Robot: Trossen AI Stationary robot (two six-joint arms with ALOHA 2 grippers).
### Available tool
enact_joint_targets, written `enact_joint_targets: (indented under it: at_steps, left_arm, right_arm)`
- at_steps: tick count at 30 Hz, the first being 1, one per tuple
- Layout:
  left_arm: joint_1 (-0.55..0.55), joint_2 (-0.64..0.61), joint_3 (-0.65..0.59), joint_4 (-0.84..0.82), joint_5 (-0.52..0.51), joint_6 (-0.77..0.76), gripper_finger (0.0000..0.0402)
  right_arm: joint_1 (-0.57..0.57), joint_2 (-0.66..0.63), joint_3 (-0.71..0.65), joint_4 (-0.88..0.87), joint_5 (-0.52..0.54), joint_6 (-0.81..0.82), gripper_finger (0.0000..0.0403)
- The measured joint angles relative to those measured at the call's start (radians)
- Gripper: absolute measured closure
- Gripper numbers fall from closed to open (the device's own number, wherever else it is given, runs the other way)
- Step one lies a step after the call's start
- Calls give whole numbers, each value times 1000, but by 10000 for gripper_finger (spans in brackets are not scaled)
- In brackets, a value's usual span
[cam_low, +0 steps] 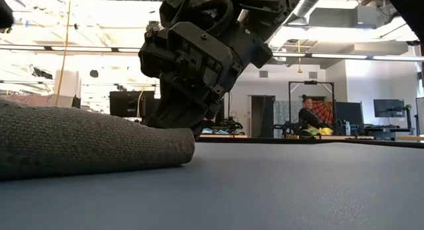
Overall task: Roll towel into tight, uniform cylinder
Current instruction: Roll the gray towel
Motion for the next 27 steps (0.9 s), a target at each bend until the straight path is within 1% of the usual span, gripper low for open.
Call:
enact_joint_targets:
  at_steps: [5, 9, 11, 15, 18, 23, 27]
  left_arm:
    - [0, -40, 0, -47, 57, -57, 184]
    - [-20, -68, 0, -133, 81, -137, 190]
    - [-46, -82, 0, -144, 48, -168, 192]
    - [-106, -71, 0, -133, -100, -212, 193]
    - [-126, -33, 0, -99, -151, -222, 193]
    - [-133, 56, 0, -102, -152, -249, 194]
    - [-130, 112, 0, -74, -148, -246, 194]
  right_arm:
    - [0, 0, -1, 5, 0, 0, 341]
    - [0, 0, 0, 6, 0, -1, 341]
    - [0, 0, 0, 6, 0, -1, 341]
    - [0, 0, 0, 7, 1, -1, 341]
    - [0, 0, 0, 7, 1, -2, 341]
    - [0, 0, 0, 10, 1, -3, 341]
    - [0, 0, 0, 9, 1, -3, 341]
